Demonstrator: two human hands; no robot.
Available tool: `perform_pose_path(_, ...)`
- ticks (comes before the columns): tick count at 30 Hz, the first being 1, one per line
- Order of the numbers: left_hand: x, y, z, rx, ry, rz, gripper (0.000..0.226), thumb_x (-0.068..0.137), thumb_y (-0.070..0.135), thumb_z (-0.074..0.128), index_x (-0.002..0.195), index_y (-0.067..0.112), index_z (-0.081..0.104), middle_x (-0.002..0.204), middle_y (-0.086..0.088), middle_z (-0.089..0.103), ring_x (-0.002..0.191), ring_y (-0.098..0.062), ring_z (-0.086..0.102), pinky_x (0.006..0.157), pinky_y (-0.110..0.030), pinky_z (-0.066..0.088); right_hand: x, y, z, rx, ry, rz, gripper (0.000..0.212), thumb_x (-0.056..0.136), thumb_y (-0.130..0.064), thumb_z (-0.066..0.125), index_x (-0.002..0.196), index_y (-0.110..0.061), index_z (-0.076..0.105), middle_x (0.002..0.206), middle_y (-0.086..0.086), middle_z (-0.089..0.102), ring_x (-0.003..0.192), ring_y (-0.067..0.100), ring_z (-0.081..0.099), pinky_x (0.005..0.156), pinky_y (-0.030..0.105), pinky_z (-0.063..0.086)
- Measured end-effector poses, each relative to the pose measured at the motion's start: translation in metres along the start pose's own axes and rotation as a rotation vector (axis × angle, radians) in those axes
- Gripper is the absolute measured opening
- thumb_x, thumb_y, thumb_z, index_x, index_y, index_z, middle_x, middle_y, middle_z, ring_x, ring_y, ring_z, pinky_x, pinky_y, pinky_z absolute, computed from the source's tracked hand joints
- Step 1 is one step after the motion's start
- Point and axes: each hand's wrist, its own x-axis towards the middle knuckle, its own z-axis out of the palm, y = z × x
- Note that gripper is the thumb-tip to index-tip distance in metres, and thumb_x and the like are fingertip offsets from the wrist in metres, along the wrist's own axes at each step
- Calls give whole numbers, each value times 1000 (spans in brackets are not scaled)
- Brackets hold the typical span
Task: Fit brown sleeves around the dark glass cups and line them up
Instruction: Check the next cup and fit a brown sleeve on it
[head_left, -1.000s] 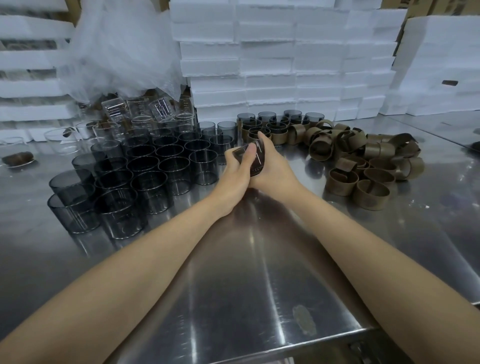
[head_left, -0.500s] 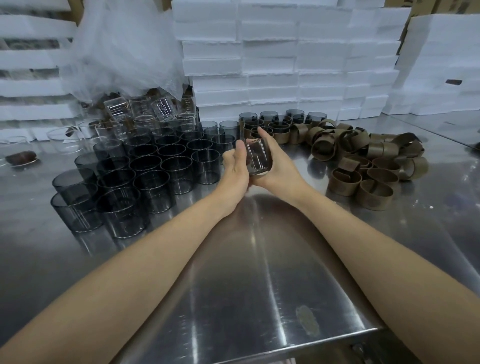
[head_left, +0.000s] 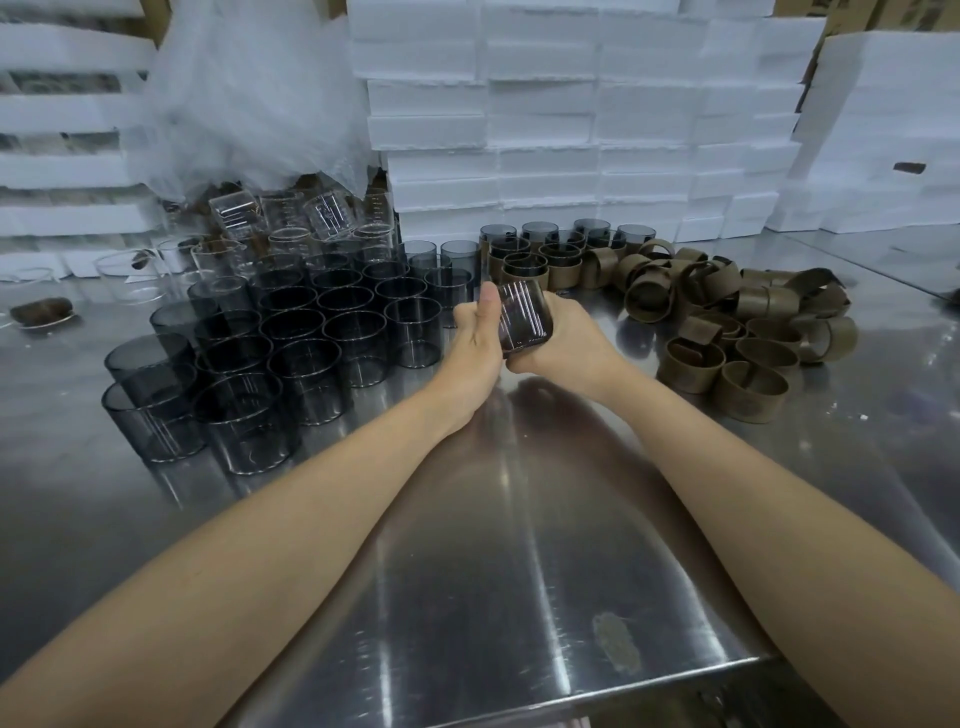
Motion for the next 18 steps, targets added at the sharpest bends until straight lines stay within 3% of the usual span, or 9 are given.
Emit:
perform_pose_path(2, 2, -2, 1, -11, -3, -14, 55, 101, 56, 13, 123, 13, 39, 106, 7, 41, 89, 12, 43, 65, 6, 33, -1, 2, -1, -107, -2, -6, 23, 61, -12, 77, 69, -18, 56, 63, -8, 58, 60, 11, 54, 57, 23, 40)
perform_pose_path(3, 3, -3, 2, -20, 1, -10, 55, 101, 56, 15, 122, 11, 40, 104, 7, 41, 86, 11, 46, 63, 7, 34, -1, 3, 0, -166, 7, -14, 19, 61, -19, 77, 70, -16, 60, 63, -7, 60, 62, 13, 56, 57, 23, 40)
perform_pose_path(5, 3, -3, 2, -79, 6, -6, 52, 101, 55, 22, 120, 10, 41, 102, 9, 45, 86, 11, 54, 79, -4, 45, -4, 5, 0, -224, 4, -2, 28, 59, -42, 72, 78, -21, 69, 70, -5, 67, 71, 15, 62, 64, 28, 47)
perform_pose_path(7, 4, -1, 2, -184, -8, -23, 54, 100, 55, 30, 120, 7, 46, 113, 0, 56, 103, -6, 62, 98, -32, 50, -5, 9, 0, -281, 7, 50, 36, 58, -56, 66, 75, -25, 69, 71, -3, 68, 75, 19, 64, 66, 33, 51)
perform_pose_path(9, 5, 2, 1, -295, -1, -47, 67, 98, 56, 36, 127, -4, 48, 125, -21, 59, 118, -30, 59, 106, -49, 45, -4, 14, 1, -381, 49, 60, 33, 65, -56, 69, 59, -26, 58, 61, -5, 58, 69, 20, 59, 58, 31, 43)
perform_pose_path(12, 5, 6, -1, -488, 75, -68, 71, 94, 54, 45, 132, -7, 45, 125, -29, 60, 117, -38, 60, 102, -48, 48, -1, 13, 5, -383, 136, -15, 38, 69, -55, 71, 65, -28, 44, 63, -10, 52, 65, 15, 52, 53, 29, 31)
perform_pose_path(15, 6, 3, -1, -559, 71, -86, 69, 84, 49, 62, 127, -3, 50, 118, -23, 65, 110, -31, 64, 98, -42, 51, -3, 10, 6, -121, 130, -120, 56, 65, -48, 82, 106, -29, 48, 100, -16, 60, 89, 2, 58, 75, 29, 49)
perform_pose_path(18, 8, -3, -4, -621, -35, -87, 41, 89, 39, 65, 112, 5, 63, 104, -13, 70, 101, -24, 67, 92, -36, 53, -6, 10, 5, 38, 98, -244, 68, 65, -25, 89, 120, -27, 49, 112, -18, 58, 105, 1, 57, 95, 26, 48)
